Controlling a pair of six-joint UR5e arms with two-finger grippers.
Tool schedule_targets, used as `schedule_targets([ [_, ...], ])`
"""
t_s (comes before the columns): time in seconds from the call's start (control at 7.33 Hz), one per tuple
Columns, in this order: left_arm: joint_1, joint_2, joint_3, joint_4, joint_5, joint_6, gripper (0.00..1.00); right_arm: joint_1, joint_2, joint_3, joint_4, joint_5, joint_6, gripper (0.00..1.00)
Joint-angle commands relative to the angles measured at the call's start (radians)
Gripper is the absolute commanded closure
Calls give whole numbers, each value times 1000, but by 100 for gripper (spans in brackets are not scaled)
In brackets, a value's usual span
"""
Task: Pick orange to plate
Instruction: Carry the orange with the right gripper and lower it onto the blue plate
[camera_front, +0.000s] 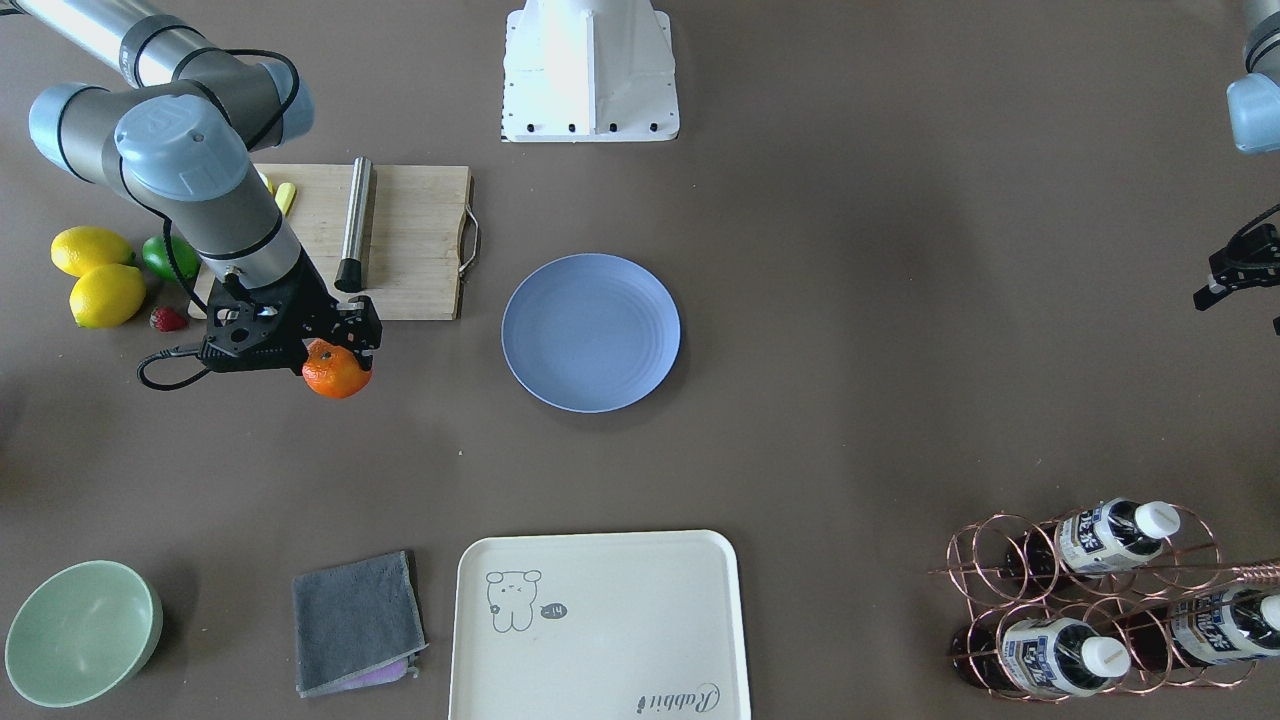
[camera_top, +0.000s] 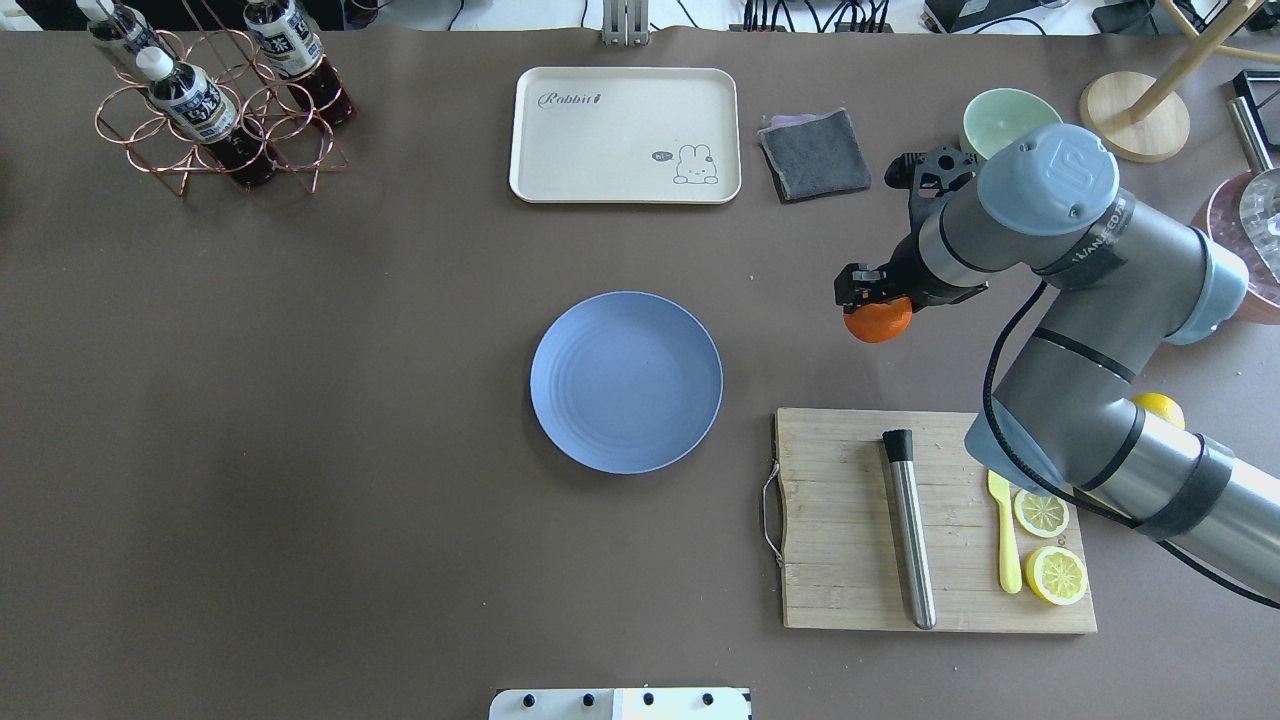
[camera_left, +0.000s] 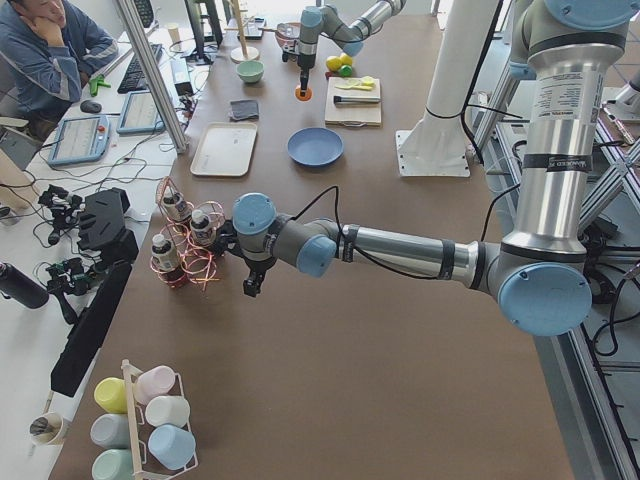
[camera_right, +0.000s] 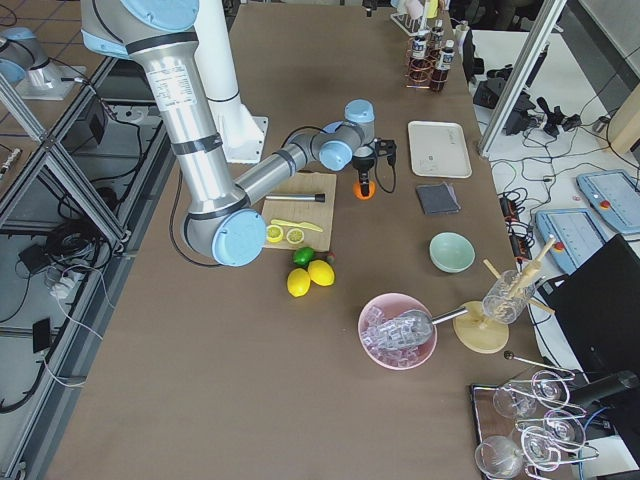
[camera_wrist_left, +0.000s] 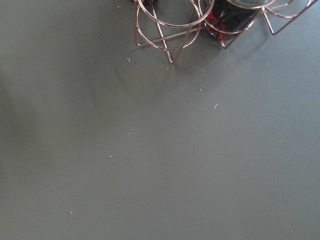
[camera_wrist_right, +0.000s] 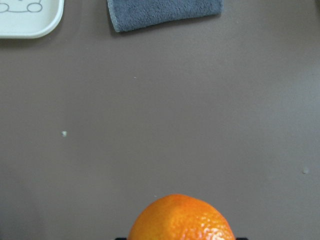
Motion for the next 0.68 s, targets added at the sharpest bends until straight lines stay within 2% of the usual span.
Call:
schedule_targets([
  [0.0,-1,0,5,0,-1,-1,2,-24,196,71,-262,3,207,100],
  [0.27,1,0,8,5,-1,-1,2,-181,318,47,-283,-111,324,100],
  [0.55,-1,2,7,5,-3,-4,2,-270,418,-52,-284,-176,348,100],
])
